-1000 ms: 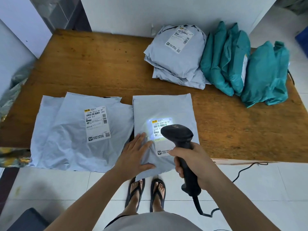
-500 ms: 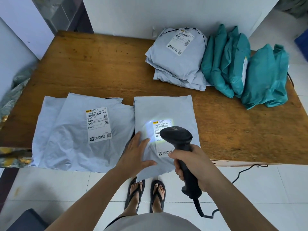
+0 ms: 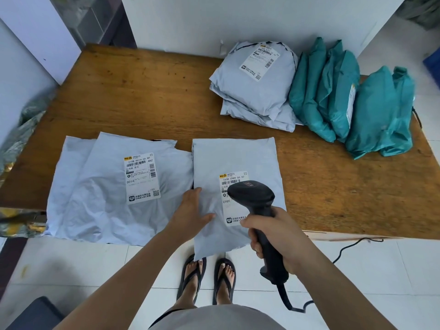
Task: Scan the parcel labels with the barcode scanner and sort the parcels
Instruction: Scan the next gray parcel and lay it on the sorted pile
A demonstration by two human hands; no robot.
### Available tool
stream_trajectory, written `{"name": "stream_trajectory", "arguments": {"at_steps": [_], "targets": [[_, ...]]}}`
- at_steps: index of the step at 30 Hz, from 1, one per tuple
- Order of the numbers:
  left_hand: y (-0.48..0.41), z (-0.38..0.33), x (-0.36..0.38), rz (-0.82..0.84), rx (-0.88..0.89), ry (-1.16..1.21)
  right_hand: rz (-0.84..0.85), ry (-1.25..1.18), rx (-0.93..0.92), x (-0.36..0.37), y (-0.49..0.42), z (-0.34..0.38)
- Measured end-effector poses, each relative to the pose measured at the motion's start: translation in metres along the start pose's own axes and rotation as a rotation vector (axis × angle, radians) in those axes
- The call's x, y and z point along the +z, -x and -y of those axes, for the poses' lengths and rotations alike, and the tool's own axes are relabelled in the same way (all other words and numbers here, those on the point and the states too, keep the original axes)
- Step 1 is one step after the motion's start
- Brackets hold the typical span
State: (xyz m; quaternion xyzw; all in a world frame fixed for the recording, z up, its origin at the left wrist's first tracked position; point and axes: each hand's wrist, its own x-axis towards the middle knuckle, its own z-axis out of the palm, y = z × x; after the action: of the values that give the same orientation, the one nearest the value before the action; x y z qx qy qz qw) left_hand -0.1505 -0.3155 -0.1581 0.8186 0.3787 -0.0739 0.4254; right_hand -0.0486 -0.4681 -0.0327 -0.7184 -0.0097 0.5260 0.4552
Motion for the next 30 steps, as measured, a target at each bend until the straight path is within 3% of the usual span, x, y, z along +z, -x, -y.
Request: {"name": "stream_trajectory", "arguments": {"at_steps": [8, 13, 16, 22, 27, 30], "targets": [[-0.014, 0.001, 0.002, -0.007, -0.349, 0.314, 0.014, 0.020, -0.008, 0.000, -0.002, -0.001], [-0.019, -0.004, 0.003, 0.008, -0.426, 0.317, 0.014, 0.020, -0.003, 0.000, -0.003, 0.000], [-0.020, -0.017, 0.001, -0.021, -0.491, 0.449, 0.006, 0.016, -0.014, -0.002, -0.002, -0.001], [-0.024, -0.038, -0.002, -0.104, -0.367, 0.514, 0.017, -0.020, -0.051, -0.009, 0.000, 0.000], [-0.020, -0.051, -0.031, -0.104, -0.034, 0.610, 0.021, -0.044, -0.086, -0.013, 0.006, 0.006], [-0.007, -0.056, -0.070, -0.106, 0.045, 0.714, 0.025, -0.051, -0.124, -0.015, 0.011, 0.013]]}}
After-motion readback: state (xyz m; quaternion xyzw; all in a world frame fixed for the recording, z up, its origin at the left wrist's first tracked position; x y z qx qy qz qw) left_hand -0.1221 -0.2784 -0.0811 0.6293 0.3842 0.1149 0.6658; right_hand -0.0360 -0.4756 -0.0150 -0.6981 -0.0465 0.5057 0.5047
